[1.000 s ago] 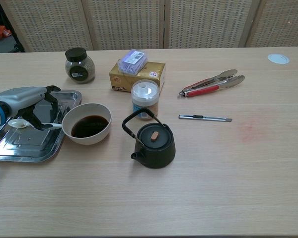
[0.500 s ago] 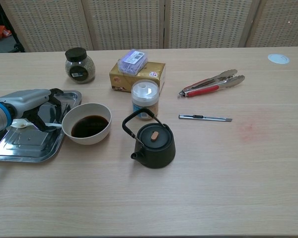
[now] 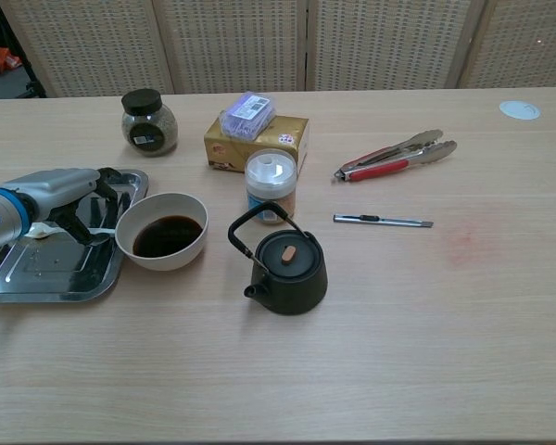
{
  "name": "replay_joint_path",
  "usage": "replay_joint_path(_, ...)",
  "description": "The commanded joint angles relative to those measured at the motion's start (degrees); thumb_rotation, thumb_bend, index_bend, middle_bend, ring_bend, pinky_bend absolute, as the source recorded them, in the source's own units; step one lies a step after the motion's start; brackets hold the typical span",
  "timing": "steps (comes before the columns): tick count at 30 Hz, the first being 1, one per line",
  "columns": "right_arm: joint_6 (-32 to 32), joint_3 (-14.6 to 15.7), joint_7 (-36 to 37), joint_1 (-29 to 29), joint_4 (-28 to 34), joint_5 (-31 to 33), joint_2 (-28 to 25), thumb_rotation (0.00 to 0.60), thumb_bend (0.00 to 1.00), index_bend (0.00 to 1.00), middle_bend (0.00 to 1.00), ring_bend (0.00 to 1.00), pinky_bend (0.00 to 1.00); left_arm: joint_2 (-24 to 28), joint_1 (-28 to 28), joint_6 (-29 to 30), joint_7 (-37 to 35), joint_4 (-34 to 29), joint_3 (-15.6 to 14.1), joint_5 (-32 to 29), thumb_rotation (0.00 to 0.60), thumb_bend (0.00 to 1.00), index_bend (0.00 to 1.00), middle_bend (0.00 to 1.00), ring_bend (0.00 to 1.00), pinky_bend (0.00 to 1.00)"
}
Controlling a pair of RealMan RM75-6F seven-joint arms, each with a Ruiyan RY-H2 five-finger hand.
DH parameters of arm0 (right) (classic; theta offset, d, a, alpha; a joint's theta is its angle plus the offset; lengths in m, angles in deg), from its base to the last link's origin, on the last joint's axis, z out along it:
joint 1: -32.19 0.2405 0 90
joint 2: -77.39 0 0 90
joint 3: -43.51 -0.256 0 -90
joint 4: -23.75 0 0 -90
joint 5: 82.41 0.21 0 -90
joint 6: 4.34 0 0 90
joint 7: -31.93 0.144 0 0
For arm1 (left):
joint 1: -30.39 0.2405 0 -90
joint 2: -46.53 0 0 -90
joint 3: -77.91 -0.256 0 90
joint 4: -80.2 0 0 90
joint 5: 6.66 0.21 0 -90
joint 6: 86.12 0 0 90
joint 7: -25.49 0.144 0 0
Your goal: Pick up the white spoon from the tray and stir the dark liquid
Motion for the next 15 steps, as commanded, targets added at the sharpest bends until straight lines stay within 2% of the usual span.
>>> replay_joint_path(1, -0.1, 0.0, 0.1, 0.0, 0.1, 0.0, 0.0, 0.600, 0.00, 0.02, 0.00, 0.00, 0.00, 0.0, -0.1, -0.1, 0.4, -0.1, 0.1, -0.6, 0.600, 0.35, 0.57, 0.00, 0.00, 0.00)
replay_joint_path(9, -0.2, -0.1, 0.3, 0.0, 0.3, 0.1, -0.1, 0.600, 0.00, 0.02, 0.00, 0.00, 0.00, 0.6, -0.1, 0.1, 1.1, -1.1, 0.1, -1.7, 0.600, 0.37, 0.59, 0.00, 0.00, 0.00)
replay_joint_path(15, -0.5, -0.1, 0.4, 0.0, 0.4, 0.2, -0.2, 0.600, 0.00, 0.02, 0.00, 0.00, 0.00, 4.3, 0.9, 2.5, -0.3, -6.1, 0.2, 0.3, 0.600, 0.37, 0.60, 0.00, 0.00, 0.00)
